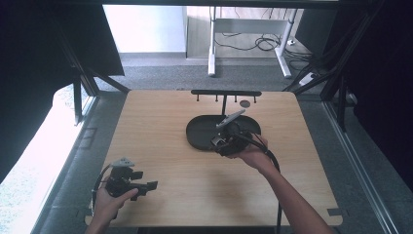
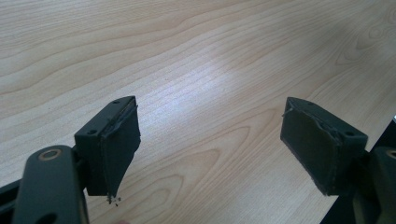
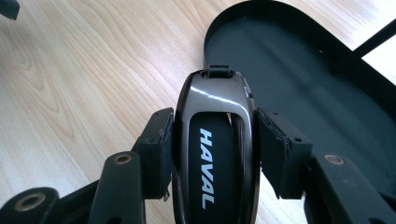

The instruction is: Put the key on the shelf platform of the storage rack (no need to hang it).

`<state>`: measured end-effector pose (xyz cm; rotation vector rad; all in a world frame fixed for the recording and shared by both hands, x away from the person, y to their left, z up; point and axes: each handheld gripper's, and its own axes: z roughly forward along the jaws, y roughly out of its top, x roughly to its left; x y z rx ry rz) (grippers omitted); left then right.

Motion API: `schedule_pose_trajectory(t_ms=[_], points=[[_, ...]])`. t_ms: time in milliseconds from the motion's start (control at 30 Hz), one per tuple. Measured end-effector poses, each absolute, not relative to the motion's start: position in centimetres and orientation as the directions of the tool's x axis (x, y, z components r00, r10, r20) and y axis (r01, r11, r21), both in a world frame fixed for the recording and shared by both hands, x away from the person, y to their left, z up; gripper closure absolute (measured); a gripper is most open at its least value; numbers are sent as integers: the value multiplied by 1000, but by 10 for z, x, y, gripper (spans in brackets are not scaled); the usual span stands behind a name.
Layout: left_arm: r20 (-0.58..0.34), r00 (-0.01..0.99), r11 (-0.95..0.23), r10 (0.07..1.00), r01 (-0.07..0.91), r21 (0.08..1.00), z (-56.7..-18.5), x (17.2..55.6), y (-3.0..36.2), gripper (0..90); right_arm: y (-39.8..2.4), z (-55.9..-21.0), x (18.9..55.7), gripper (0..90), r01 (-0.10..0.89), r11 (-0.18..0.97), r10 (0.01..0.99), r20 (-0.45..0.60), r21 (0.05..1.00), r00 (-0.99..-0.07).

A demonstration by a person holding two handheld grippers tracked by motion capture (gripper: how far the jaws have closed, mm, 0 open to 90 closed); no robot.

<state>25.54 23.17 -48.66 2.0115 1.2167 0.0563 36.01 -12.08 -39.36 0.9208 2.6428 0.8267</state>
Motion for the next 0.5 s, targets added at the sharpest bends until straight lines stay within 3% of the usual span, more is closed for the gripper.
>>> schedule_pose_trajectory(t_ms=[500], points=[[-335, 541, -247, 772, 739, 627, -487, 255, 231, 201, -127, -392, 374, 494, 527, 617, 661, -22, 584, -750]])
